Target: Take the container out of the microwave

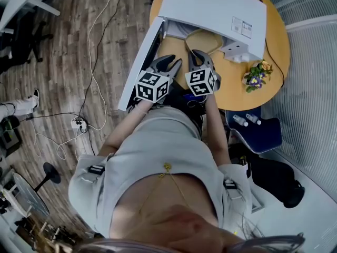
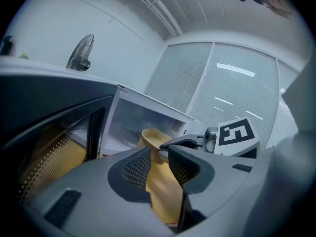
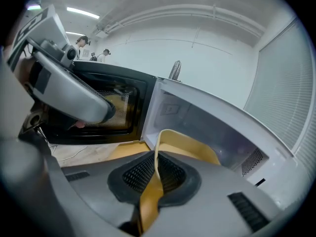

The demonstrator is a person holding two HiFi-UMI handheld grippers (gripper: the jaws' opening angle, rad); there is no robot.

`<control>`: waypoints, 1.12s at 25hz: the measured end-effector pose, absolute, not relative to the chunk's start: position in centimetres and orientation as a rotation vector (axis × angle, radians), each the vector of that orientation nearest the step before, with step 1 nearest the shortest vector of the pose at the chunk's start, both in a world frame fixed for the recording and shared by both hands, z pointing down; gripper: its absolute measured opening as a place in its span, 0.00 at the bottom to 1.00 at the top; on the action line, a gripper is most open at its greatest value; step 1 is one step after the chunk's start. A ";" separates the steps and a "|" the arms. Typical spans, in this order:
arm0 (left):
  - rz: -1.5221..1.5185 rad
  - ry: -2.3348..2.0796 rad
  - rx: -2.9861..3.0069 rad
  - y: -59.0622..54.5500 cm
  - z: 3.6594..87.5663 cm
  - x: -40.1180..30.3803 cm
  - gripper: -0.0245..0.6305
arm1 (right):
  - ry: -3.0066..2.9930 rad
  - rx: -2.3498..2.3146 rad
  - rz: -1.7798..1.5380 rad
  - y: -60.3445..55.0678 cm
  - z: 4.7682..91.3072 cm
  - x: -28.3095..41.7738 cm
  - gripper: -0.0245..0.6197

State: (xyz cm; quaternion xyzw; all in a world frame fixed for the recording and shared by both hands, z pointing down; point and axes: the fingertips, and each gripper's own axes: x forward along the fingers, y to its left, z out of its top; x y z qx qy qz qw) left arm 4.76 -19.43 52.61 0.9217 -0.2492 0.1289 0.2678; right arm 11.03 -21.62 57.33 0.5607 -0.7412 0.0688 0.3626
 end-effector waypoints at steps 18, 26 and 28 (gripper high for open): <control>0.338 -0.808 2.447 -17.1 52.5 4.9 0.23 | -2.023 1.312 0.112 -17.7 56.5 11.0 0.09; 0.296 -0.875 2.432 -15.1 51.4 4.3 0.23 | -2.087 1.250 0.100 -15.3 55.1 10.1 0.09; 0.293 -0.890 2.428 -14.6 51.3 4.3 0.23 | -2.095 1.249 0.101 -14.7 54.8 10.1 0.09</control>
